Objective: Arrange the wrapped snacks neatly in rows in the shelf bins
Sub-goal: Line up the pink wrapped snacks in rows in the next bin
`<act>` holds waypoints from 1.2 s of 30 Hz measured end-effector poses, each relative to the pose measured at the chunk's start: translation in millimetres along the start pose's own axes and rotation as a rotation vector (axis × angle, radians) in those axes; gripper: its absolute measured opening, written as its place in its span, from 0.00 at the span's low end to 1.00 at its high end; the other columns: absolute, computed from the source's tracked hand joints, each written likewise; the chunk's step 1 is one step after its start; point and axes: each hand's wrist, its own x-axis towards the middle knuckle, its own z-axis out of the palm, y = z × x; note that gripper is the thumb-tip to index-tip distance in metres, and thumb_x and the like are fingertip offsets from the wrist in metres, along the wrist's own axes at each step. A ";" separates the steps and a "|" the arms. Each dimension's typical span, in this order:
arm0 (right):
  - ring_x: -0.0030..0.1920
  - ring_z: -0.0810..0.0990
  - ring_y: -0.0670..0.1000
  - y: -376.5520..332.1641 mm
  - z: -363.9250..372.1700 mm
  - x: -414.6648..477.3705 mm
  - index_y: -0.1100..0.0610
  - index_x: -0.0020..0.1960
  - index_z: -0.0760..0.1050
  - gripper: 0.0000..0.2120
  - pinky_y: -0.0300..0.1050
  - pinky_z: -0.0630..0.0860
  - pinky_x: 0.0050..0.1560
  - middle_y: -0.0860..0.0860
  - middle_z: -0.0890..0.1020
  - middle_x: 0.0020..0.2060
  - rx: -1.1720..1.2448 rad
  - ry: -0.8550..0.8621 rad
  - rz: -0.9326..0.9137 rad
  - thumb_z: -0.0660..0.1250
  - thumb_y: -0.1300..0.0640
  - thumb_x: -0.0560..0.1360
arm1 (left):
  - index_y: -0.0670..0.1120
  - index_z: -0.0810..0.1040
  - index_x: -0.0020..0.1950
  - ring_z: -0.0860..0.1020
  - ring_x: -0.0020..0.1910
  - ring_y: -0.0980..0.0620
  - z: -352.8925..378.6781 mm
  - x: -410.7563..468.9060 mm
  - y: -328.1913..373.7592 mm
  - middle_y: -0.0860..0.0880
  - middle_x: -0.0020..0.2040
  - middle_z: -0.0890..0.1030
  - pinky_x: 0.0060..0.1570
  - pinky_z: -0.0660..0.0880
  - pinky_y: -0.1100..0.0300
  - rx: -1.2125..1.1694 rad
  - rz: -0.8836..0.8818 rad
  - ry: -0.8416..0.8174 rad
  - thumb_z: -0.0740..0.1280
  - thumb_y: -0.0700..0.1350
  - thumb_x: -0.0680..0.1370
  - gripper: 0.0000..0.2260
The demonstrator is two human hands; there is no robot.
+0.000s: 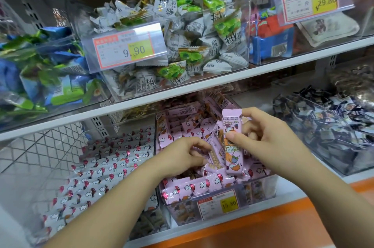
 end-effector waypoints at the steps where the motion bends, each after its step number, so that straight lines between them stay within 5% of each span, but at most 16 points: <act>1: 0.27 0.68 0.44 -0.2 0.9 -0.2 0.41 0.48 0.70 0.12 0.34 0.66 0.29 0.55 0.75 0.32 0.002 0.001 -0.001 0.71 0.49 0.69 | 0.55 0.78 0.52 0.82 0.46 0.53 -0.5 0.3 1.2 0.50 0.47 0.84 0.59 0.75 0.51 0.016 0.003 0.011 0.70 0.38 0.75 0.12; 5: 0.28 0.67 0.46 0.7 4.0 -2.8 0.42 0.48 0.70 0.11 0.35 0.64 0.29 0.56 0.73 0.32 0.028 0.000 -0.027 0.70 0.49 0.70 | 0.54 0.77 0.55 0.82 0.49 0.59 -10.5 -6.7 10.9 0.56 0.53 0.82 0.57 0.76 0.54 0.075 0.046 0.049 0.68 0.39 0.77 0.11; 9: 0.29 0.68 0.44 -3.4 14.0 -2.5 0.38 0.48 0.70 0.10 0.34 0.67 0.31 0.54 0.73 0.32 0.035 -0.015 -0.072 0.69 0.51 0.72 | 0.61 0.76 0.53 0.81 0.49 0.54 -21.5 -26.2 13.3 0.62 0.53 0.80 0.53 0.77 0.46 0.032 0.110 0.191 0.66 0.44 0.78 0.11; 12: 0.37 0.75 0.42 -7.3 26.6 1.2 0.33 0.58 0.68 0.15 0.36 0.73 0.39 0.47 0.77 0.37 -0.081 -0.113 -0.116 0.65 0.47 0.74 | 0.62 0.76 0.54 0.80 0.52 0.59 -20.6 -39.7 13.8 0.61 0.52 0.81 0.58 0.76 0.51 -0.173 0.222 0.266 0.66 0.47 0.78 0.09; 14: 0.46 0.75 0.36 -11.2 36.4 3.4 0.30 0.65 0.61 0.22 0.33 0.72 0.45 0.35 0.78 0.44 -0.170 -0.218 -0.139 0.63 0.46 0.75 | 0.62 0.76 0.56 0.80 0.53 0.58 -18.7 -46.8 12.9 0.60 0.52 0.82 0.59 0.75 0.52 -0.292 0.266 0.259 0.67 0.52 0.76 0.10; 17: 0.51 0.75 0.36 -13.2 48.7 8.0 0.34 0.70 0.55 0.26 0.31 0.70 0.51 0.38 0.77 0.56 -0.251 -0.301 -0.143 0.62 0.45 0.76 | 0.63 0.74 0.59 0.79 0.56 0.56 -14.7 -50.7 4.7 0.57 0.50 0.83 0.61 0.74 0.50 -0.312 0.259 0.271 0.70 0.58 0.71 0.18; 21: 0.37 0.77 0.39 -12.2 56.4 14.8 0.33 0.70 0.57 0.31 0.31 0.72 0.39 0.35 0.74 0.47 -0.242 -0.307 -0.082 0.66 0.43 0.71 | 0.58 0.75 0.56 0.82 0.47 0.59 -12.5 -50.7 -9.3 0.60 0.46 0.84 0.52 0.77 0.61 -0.422 0.269 0.397 0.68 0.45 0.77 0.11; 23: 0.42 0.78 0.38 -11.3 55.8 18.1 0.32 0.67 0.59 0.30 0.32 0.74 0.43 0.37 0.75 0.50 -0.301 -0.326 -0.075 0.69 0.44 0.70 | 0.56 0.75 0.55 0.82 0.44 0.61 -14.2 -51.0 -14.6 0.59 0.45 0.83 0.45 0.75 0.69 -0.537 0.271 0.450 0.65 0.42 0.78 0.10; 26: 0.46 0.77 0.35 -11.2 49.8 23.2 0.36 0.57 0.69 0.21 0.32 0.73 0.46 0.37 0.79 0.48 -0.225 -0.209 -0.069 0.73 0.48 0.68 | 0.54 0.75 0.55 0.81 0.48 0.61 -20.9 -52.9 -22.8 0.55 0.50 0.83 0.47 0.74 0.69 -0.602 0.258 0.477 0.65 0.42 0.77 0.10; 31: 0.33 0.76 0.48 -8.8 50.9 30.7 0.43 0.48 0.77 0.19 0.46 0.73 0.40 0.46 0.82 0.37 0.142 0.016 0.012 0.76 0.46 0.59 | 0.60 0.75 0.48 0.73 0.50 0.72 -27.6 -55.9 -36.8 0.66 0.48 0.77 0.48 0.66 0.79 -0.086 0.195 0.456 0.68 0.50 0.76 0.05; 36: 0.36 0.78 0.39 -15.2 61.8 38.5 0.44 0.45 0.74 0.14 0.28 0.71 0.38 0.41 0.80 0.35 -0.341 -0.217 -0.024 0.76 0.56 0.66 | 0.56 0.78 0.54 0.68 0.50 0.76 -28.6 -54.3 -47.4 0.67 0.49 0.74 0.49 0.59 0.83 0.131 0.220 0.415 0.66 0.47 0.78 0.07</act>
